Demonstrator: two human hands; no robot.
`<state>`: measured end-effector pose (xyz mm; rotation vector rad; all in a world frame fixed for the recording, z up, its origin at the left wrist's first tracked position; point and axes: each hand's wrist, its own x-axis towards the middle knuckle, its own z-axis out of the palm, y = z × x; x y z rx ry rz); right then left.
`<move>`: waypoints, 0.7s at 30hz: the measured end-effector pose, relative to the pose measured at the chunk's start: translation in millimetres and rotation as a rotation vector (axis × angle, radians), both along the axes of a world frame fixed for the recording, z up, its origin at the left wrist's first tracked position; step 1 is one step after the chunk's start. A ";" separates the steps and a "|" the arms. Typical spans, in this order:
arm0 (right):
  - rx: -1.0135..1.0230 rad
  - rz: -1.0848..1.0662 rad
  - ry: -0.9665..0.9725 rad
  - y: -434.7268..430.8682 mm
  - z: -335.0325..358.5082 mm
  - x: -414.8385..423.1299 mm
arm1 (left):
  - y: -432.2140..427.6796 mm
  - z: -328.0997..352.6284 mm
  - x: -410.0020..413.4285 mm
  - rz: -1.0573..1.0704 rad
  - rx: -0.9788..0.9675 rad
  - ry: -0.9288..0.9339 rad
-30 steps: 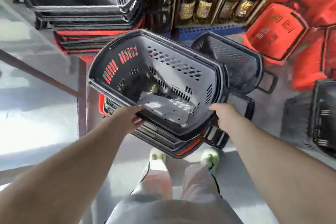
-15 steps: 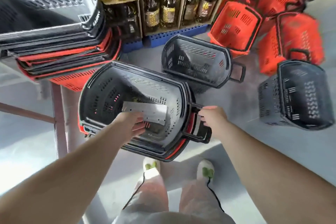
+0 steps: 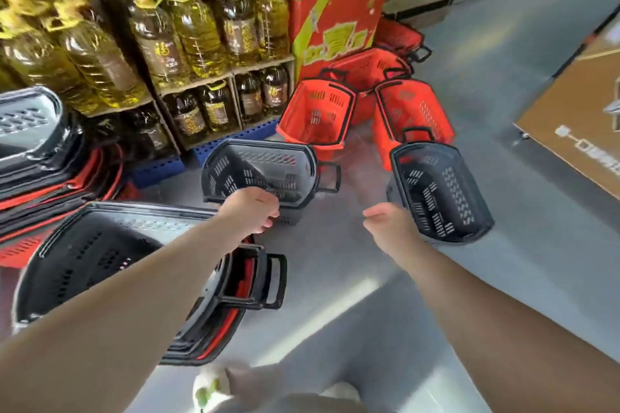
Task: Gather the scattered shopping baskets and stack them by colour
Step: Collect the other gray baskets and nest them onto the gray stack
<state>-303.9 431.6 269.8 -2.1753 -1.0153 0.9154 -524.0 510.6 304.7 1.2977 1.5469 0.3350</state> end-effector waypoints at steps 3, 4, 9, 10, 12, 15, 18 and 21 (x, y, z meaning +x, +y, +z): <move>0.049 -0.032 -0.098 -21.9 4.4 66.5 | -5.3 0.9 67.2 -0.108 0.081 -0.022; 0.060 -0.059 -0.097 -27.9 3.7 83.5 | -7.2 0.5 85.2 -0.137 0.102 -0.026; 0.015 -0.223 -0.064 -58.6 -7.5 160.7 | -10.4 -13.5 172.3 -0.273 0.076 -0.056; -0.002 -0.262 -0.065 -60.3 -10.9 175.9 | -5.3 -19.2 189.9 -0.299 0.073 -0.046; -0.035 -0.309 -0.071 -58.7 -18.7 199.2 | 7.0 -28.0 216.1 -0.324 0.058 -0.034; -0.099 -0.393 0.010 -47.1 -37.1 236.7 | 37.5 -47.8 261.2 -0.372 0.009 -0.018; -0.154 -0.458 0.043 -27.4 -59.9 279.7 | 78.0 -72.9 315.0 -0.424 -0.027 -0.012; -0.199 -0.556 0.120 -4.0 -85.1 323.0 | 118.8 -95.9 372.9 -0.481 -0.071 0.015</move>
